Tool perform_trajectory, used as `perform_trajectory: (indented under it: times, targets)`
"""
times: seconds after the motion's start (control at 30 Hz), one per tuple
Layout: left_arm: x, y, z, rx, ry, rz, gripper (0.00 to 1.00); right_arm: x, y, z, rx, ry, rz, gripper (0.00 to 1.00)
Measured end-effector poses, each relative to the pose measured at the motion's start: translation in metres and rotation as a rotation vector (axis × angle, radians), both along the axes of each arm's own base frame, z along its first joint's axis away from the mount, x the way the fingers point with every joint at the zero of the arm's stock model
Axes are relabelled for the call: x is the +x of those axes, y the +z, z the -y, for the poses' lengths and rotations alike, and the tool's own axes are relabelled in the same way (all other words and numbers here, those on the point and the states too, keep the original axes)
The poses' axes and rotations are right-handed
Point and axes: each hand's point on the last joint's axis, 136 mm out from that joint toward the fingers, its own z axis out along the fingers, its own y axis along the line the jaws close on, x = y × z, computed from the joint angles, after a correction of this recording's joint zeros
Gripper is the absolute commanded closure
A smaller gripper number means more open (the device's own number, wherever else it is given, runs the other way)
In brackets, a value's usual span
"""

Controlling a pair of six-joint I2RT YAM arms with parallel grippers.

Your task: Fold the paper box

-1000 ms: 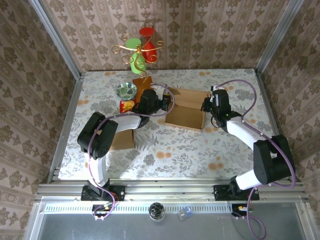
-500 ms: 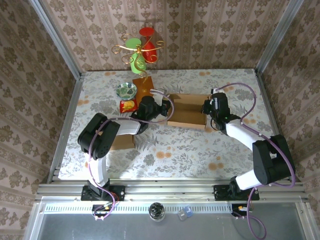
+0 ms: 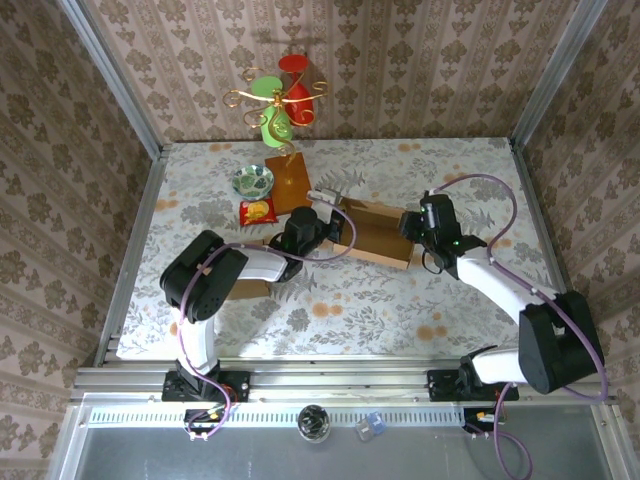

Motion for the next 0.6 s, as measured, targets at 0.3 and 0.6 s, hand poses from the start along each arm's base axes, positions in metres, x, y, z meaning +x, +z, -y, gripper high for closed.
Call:
perform_trajectory:
  times: [0.3,0.6]
  targets:
    - [-0.010,-0.002,0.004,0.033,0.043,0.036,1.00,-0.035,0.024,-0.005,0.220,-0.070,-0.014,0.33]
    - [-0.012,-0.002,0.004,0.050,0.067,0.051,1.00,-0.066,0.054,-0.011,0.476,-0.168,-0.041,0.32]
